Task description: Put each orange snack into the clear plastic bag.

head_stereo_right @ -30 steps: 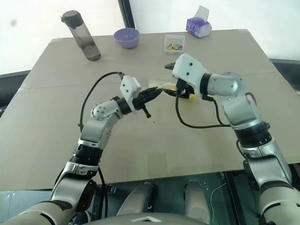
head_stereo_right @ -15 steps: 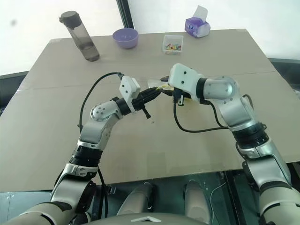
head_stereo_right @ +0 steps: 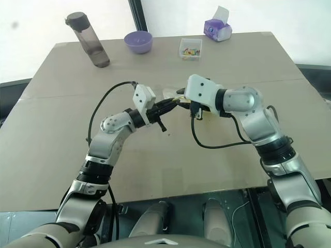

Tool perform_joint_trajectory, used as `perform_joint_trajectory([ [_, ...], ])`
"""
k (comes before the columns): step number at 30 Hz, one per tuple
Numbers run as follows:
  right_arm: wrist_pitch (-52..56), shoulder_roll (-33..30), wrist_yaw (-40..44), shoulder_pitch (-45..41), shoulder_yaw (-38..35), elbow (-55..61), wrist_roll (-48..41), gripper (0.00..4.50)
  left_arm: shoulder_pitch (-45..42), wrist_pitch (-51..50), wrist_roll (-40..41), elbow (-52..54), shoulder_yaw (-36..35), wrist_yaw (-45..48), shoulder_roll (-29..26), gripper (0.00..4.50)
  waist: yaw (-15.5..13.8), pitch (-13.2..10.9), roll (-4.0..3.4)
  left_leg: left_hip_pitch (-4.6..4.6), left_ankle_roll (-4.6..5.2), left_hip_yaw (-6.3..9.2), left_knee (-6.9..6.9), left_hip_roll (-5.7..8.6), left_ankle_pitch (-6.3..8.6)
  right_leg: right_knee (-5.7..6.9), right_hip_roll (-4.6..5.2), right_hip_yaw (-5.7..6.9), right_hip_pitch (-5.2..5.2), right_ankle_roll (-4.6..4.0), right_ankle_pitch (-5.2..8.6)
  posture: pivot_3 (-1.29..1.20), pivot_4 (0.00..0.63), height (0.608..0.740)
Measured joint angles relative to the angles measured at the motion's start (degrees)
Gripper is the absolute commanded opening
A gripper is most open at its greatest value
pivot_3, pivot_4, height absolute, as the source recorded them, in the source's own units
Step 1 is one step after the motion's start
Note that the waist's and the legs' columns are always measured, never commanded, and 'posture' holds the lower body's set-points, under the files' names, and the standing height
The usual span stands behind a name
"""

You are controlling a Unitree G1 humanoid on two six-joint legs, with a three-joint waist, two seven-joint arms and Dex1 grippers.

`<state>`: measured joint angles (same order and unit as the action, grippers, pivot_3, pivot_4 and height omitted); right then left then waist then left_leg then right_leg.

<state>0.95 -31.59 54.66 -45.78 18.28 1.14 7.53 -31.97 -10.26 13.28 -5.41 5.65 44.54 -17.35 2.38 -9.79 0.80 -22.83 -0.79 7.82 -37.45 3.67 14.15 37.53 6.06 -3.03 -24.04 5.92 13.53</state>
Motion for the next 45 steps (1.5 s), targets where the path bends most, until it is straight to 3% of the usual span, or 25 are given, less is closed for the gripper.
perform_joint_trajectory([
  [13, -1.1, 0.6, 0.1, 0.0, 1.0, -1.0, 1.0, 0.04, 0.7, -1.1, 0.4, 0.6, 0.0, 0.0, 0.0, 0.00, 0.0, 0.0, 0.00, 0.00, 0.00, 0.00, 0.00, 0.00, 0.00, 0.00, 0.00, 0.00, 0.00, 0.00, 0.00, 0.00, 0.150, 0.739],
  [16, -1.0, 0.5, 0.7, 0.0, 1.0, -1.0, 0.9, 0.71, 0.7, -1.2, 0.4, 0.6, 0.0, -0.1, 0.0, 0.00, 0.0, 0.0, 0.00, 0.00, 0.00, 0.00, 0.00, 0.00, 0.00, -0.01, 0.00, 0.00, 0.00, 0.00, 0.00, 0.00, 0.150, 0.739],
  [18, -1.0, 0.5, 0.6, 0.0, 1.0, -1.0, 1.0, 1.56, 0.7, -1.2, 0.4, 0.6, 0.0, -0.1, 0.1, 0.00, 0.0, 0.0, 0.00, 0.00, 0.00, 0.00, 0.00, 0.00, 0.00, -0.01, 0.00, 0.00, 0.00, 0.00, 0.00, 0.00, 0.150, 0.739],
  [24, -1.0, 0.5, 0.4, 0.0, 1.0, -1.1, 1.6, 1.56, 0.7, -1.2, 0.4, 0.6, 0.0, 0.0, 0.2, 0.00, 0.0, 0.0, 0.00, 0.00, 0.00, -0.01, 0.00, 0.00, 0.00, -0.01, 0.00, 0.00, 0.00, 0.00, 0.00, 0.00, 0.150, 0.739],
  [27, -0.9, 0.5, 0.4, 0.0, 1.0, -1.1, 1.6, 0.79, 0.7, -1.2, 0.4, 0.6, 0.0, 0.0, 0.2, 0.00, 0.0, 0.0, 0.00, 0.00, 0.00, 0.00, 0.00, 0.00, 0.00, 0.00, 0.00, 0.00, 0.00, 0.00, 0.00, 0.00, 0.150, 0.739],
  [28, -0.9, 0.5, 0.5, 0.0, 1.0, -1.1, 1.6, 0.27, 0.7, -1.2, 0.4, 0.6, 0.0, 0.0, 0.2, 0.00, 0.0, 0.0, 0.00, 0.00, 0.00, 0.00, 0.00, 0.00, 0.00, 0.00, 0.00, 0.00, 0.00, 0.00, 0.00, 0.00, 0.150, 0.739],
  [29, -0.9, 0.5, 0.5, 0.0, 1.0, -1.1, 1.6, 0.13, 0.7, -1.2, 0.4, 0.6, 0.0, 0.0, 0.2, 0.00, 0.0, 0.0, 0.00, 0.00, 0.00, 0.00, 0.00, 0.00, 0.00, 0.00, 0.00, 0.00, 0.00, 0.00, 0.00, 0.00, 0.150, 0.739],
  [45, -1.1, 0.5, 0.3, 0.0, 1.0, -1.2, 3.1, 0.13, 0.7, -1.2, 0.4, 0.6, 0.0, 0.0, 0.2, 0.00, 0.0, 0.0, 0.00, 0.00, 0.00, 0.00, 0.00, 0.00, 0.00, -0.01, 0.00, 0.00, 0.00, 0.00, 0.00, 0.00, 0.150, 0.739],
])
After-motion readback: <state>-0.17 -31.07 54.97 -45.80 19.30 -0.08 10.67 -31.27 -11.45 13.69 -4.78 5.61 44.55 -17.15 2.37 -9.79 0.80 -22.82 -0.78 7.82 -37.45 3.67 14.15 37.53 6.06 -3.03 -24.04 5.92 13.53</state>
